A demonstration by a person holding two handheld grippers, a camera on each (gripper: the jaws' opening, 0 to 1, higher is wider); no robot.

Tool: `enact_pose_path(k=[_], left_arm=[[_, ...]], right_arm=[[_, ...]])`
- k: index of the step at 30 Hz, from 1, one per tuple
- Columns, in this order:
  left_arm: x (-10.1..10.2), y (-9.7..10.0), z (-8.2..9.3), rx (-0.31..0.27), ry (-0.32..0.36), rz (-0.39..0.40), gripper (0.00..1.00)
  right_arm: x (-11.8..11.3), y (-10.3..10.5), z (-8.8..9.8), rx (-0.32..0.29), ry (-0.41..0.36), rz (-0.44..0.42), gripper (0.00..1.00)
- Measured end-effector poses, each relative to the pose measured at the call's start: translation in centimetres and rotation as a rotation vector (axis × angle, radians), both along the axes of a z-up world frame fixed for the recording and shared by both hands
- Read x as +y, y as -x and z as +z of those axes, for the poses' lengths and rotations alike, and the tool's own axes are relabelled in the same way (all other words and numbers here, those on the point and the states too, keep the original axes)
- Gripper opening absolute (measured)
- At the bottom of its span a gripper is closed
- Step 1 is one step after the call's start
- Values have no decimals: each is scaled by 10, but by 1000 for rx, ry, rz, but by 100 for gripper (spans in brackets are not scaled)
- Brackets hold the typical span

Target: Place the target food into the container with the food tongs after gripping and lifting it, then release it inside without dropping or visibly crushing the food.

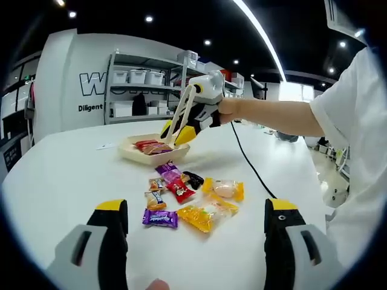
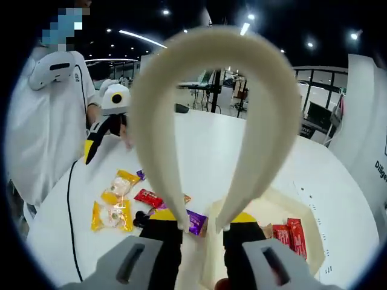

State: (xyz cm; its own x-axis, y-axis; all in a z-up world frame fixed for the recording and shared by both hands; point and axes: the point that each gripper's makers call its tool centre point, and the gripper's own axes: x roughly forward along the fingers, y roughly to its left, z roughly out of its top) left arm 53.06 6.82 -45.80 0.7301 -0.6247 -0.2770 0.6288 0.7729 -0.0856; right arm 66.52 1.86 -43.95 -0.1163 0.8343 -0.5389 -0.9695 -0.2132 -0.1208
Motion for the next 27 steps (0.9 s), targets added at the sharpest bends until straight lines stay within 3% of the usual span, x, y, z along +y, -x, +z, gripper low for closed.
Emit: enact_pose_path(k=[10,27], left_arm=[[0,4,1,-4,1,-5,91],[6,7,3,-10,5,-1,91]], right_arm=[[11,30,-10,-21,27,73,20],[26,39,-31,-30,77,119,20]])
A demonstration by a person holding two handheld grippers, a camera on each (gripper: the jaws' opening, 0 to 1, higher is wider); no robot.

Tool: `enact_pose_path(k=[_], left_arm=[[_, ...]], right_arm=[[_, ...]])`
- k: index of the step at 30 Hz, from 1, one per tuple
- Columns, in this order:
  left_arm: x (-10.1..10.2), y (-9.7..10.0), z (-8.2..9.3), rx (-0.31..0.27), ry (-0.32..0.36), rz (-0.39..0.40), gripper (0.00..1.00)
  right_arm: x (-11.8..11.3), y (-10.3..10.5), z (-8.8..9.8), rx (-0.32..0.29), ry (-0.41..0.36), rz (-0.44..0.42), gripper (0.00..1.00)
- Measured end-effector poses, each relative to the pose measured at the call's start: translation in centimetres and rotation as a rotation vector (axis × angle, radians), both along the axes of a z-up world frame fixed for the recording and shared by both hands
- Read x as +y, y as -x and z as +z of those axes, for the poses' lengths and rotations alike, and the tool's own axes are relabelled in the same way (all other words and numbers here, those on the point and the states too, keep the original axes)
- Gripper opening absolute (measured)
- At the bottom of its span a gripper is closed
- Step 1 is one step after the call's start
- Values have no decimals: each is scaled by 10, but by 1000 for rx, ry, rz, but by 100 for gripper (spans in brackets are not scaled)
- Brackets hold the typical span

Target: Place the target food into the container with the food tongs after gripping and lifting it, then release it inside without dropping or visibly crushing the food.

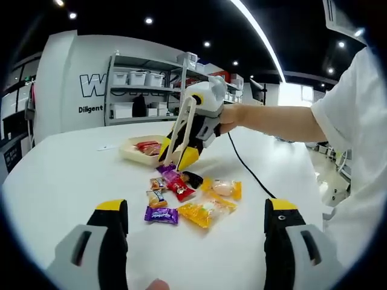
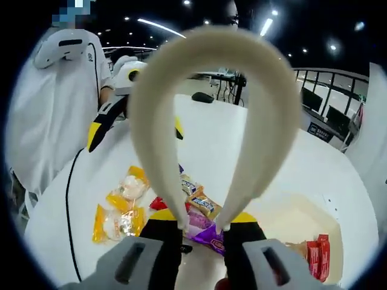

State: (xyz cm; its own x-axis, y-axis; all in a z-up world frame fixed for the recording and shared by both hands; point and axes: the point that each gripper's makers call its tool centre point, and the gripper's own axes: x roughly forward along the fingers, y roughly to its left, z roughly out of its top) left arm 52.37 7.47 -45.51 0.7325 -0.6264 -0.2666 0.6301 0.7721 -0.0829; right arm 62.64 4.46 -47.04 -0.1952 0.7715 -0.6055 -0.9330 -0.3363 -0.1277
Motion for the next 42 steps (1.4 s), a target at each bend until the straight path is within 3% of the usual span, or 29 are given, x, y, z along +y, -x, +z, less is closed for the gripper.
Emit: enact_pose_path(k=[16,30,35,37,42], left_arm=[[-3,0,-2,3,5,-7,91],[-9,2,0,-1,11,-24,91],[-11,4,1,-5,11,-27,91],[-11,4,0,-4,10,-28,91],[-10,4,0,-3,8,-24,91]], right_arm=[[-10,7,-4,43,0,-65,21],[-26,30,-2,12,-1,-85,22],[-37,18,5,-12,4,-79,21],[-41,15,5,-52,3,-40,21],[-46,5,2,-58,38,-30,21]])
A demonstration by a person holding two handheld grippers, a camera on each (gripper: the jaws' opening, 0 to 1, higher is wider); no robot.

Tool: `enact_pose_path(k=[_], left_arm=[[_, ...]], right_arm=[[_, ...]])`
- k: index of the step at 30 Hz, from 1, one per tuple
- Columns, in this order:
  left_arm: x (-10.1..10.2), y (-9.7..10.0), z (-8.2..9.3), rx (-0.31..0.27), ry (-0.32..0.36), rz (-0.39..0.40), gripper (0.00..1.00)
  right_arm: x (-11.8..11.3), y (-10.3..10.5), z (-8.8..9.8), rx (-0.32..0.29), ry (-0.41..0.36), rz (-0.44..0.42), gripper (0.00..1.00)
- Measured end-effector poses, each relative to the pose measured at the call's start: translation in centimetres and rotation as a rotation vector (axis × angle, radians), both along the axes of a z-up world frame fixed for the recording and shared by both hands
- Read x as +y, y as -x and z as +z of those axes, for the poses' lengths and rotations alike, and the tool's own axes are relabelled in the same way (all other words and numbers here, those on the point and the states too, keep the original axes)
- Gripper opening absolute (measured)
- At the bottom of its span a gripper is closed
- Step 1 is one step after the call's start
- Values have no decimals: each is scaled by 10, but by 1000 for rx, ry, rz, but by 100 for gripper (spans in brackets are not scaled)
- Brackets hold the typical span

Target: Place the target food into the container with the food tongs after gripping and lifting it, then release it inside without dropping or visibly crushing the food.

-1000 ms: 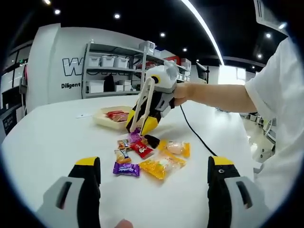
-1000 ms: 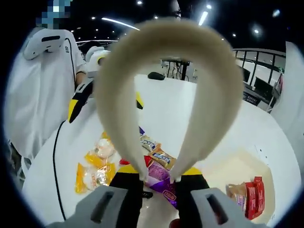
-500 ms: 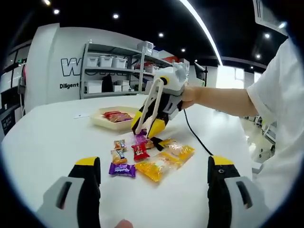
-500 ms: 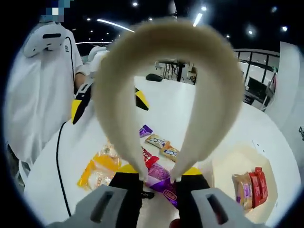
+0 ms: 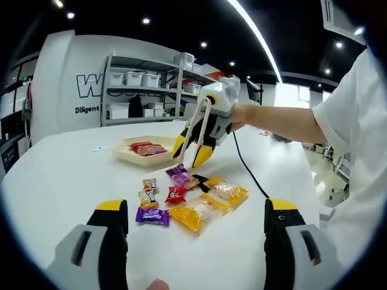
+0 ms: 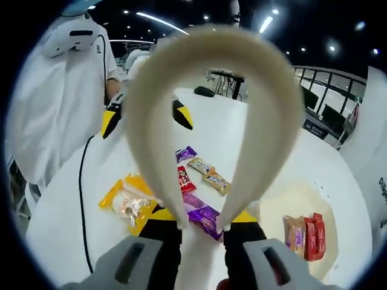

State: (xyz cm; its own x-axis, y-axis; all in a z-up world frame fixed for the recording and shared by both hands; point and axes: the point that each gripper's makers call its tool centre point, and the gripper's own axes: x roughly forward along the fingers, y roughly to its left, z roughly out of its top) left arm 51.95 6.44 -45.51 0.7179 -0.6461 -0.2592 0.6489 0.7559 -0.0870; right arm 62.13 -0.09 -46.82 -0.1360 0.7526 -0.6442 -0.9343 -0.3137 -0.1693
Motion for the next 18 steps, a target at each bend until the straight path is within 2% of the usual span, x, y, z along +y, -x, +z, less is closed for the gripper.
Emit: enact_pose_path(k=[2,5,18], left_arm=[[0,0,0,0,1,2,91],[1,-1,0,2,-2,4,91],[1,-1,0,2,-2,3,91]], right_arm=[[-1,-4,-1,-25,16,7,21],[1,-5,-3,-24,24,6,21],[-7,11,-15,9,85,4,21]])
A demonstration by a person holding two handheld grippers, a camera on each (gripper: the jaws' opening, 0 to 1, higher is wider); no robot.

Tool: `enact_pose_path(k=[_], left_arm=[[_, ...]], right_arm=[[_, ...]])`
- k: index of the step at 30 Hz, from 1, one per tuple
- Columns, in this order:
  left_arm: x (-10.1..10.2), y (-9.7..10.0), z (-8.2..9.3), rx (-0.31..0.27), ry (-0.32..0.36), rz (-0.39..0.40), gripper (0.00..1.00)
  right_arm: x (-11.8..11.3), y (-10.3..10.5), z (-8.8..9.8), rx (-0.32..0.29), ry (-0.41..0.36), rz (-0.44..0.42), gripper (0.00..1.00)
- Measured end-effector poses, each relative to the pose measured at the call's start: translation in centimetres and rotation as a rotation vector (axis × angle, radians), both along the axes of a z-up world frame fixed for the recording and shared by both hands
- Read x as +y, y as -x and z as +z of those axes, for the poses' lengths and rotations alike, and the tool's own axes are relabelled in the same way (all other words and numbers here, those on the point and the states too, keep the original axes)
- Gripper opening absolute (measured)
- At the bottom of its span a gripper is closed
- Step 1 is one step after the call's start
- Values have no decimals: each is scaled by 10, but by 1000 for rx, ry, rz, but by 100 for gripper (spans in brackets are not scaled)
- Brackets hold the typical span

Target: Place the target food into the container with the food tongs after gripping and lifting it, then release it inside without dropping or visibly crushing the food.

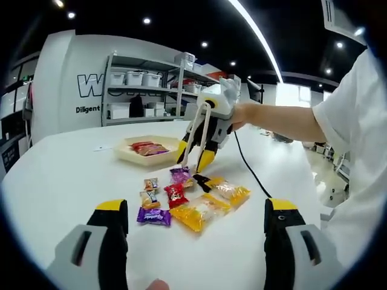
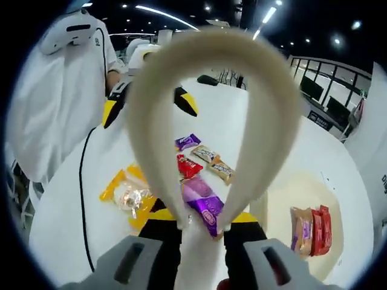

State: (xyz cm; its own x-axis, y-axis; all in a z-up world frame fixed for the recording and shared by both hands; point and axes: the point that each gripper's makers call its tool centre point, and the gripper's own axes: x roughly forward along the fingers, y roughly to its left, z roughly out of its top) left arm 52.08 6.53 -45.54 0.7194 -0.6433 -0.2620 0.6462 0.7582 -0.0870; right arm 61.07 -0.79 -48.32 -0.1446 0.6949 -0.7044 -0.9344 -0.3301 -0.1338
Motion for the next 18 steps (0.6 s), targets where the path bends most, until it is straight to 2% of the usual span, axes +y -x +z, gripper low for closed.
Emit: enact_pose_path(k=[6,13,18], left_arm=[[-1,1,0,-1,4,-2,91],[-2,2,2,-5,3,-6,91],[-1,2,2,-6,2,-3,91]], right_arm=[[-5,11,4,-6,9,7,22],[2,0,12,-63,-42,-21,22],[7,-3,8,-92,-48,-20,23]])
